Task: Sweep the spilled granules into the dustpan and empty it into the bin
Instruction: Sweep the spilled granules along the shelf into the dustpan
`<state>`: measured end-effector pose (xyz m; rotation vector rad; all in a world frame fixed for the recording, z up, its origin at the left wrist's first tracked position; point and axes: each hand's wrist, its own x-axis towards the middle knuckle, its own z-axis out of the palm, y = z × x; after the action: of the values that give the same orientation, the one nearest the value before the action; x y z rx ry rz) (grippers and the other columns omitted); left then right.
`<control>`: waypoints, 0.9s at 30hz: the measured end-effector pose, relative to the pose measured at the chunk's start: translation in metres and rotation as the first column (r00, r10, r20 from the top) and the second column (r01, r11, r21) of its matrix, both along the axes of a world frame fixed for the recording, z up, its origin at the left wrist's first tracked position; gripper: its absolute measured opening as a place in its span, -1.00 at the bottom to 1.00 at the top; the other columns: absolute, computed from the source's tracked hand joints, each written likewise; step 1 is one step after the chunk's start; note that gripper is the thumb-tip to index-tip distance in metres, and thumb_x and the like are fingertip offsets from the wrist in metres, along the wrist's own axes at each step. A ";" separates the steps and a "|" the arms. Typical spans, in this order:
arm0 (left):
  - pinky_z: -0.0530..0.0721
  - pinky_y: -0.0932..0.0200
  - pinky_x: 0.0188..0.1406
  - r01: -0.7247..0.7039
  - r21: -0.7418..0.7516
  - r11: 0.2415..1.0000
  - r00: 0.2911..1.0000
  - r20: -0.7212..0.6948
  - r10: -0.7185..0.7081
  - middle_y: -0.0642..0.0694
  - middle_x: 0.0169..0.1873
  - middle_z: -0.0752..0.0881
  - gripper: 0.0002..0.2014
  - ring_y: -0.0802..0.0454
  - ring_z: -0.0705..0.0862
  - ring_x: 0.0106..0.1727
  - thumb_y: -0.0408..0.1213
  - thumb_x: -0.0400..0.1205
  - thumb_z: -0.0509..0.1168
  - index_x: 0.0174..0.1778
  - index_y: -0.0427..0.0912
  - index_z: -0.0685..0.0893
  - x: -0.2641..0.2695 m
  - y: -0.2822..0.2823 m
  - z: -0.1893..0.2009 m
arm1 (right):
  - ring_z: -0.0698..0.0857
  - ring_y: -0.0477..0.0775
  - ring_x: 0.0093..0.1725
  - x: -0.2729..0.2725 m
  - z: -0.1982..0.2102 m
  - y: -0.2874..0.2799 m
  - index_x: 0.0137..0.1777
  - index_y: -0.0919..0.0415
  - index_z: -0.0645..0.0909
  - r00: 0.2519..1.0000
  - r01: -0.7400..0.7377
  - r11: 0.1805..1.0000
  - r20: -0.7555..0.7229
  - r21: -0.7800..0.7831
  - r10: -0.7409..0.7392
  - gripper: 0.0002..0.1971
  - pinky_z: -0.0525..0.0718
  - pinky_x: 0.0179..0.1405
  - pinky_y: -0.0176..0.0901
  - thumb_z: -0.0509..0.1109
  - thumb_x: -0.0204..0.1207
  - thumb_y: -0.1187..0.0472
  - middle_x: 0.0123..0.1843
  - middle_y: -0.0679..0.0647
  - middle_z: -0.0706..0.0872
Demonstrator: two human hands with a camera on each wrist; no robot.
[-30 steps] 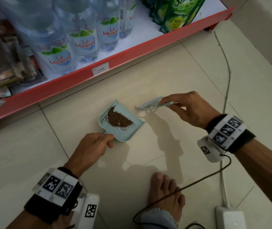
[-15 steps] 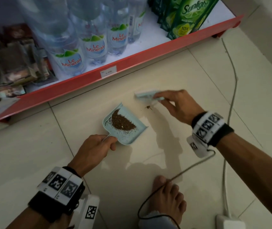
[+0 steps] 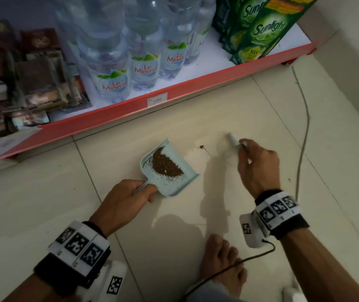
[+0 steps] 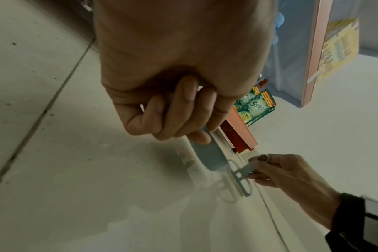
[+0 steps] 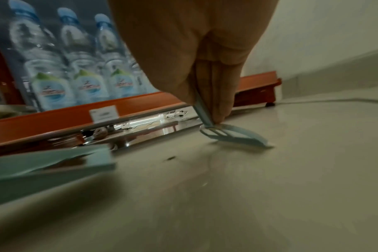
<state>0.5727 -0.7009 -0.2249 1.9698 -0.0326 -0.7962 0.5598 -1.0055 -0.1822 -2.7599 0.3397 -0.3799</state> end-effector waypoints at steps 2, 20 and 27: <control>0.42 0.17 -0.42 0.018 -0.016 1.000 1.000 0.011 -0.018 0.15 -0.74 0.49 -0.64 0.26 0.44 -0.66 0.18 0.47 0.19 -0.45 0.04 0.70 0.004 0.000 0.002 | 0.75 0.28 -0.42 -0.006 -0.005 0.027 0.10 0.24 0.74 0.994 -0.096 0.995 -0.044 0.014 0.096 -0.82 0.62 -0.37 -0.16 0.31 0.64 0.32 -0.29 0.19 0.82; 0.38 0.14 -0.46 0.115 -0.044 0.992 0.993 -0.034 -0.117 0.12 -0.77 0.48 -0.64 0.25 0.40 -0.71 0.08 0.51 0.28 -0.45 -0.09 0.70 0.006 0.033 -0.002 | 0.76 0.40 0.02 0.034 0.012 0.013 0.15 0.24 0.76 0.975 0.124 0.992 -0.188 -0.004 -0.123 -0.76 0.65 -0.01 0.03 0.27 0.66 0.27 -0.03 0.30 0.84; 0.37 0.17 -0.46 0.095 -0.010 0.995 0.995 -0.001 -0.095 0.09 -0.74 0.44 -0.68 0.21 0.38 -0.68 -0.02 0.60 0.29 -0.40 -0.11 0.68 -0.004 0.041 -0.003 | 0.84 0.19 -0.12 -0.009 0.013 0.065 0.16 0.22 0.74 0.992 -0.127 0.992 0.023 0.026 0.127 -0.80 0.77 -0.05 0.03 0.29 0.67 0.26 -0.03 0.13 0.86</control>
<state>0.5691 -0.6602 -0.2274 1.9696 -0.1306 -0.8577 0.5508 -0.9407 -0.1696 -2.7305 0.1613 -0.3695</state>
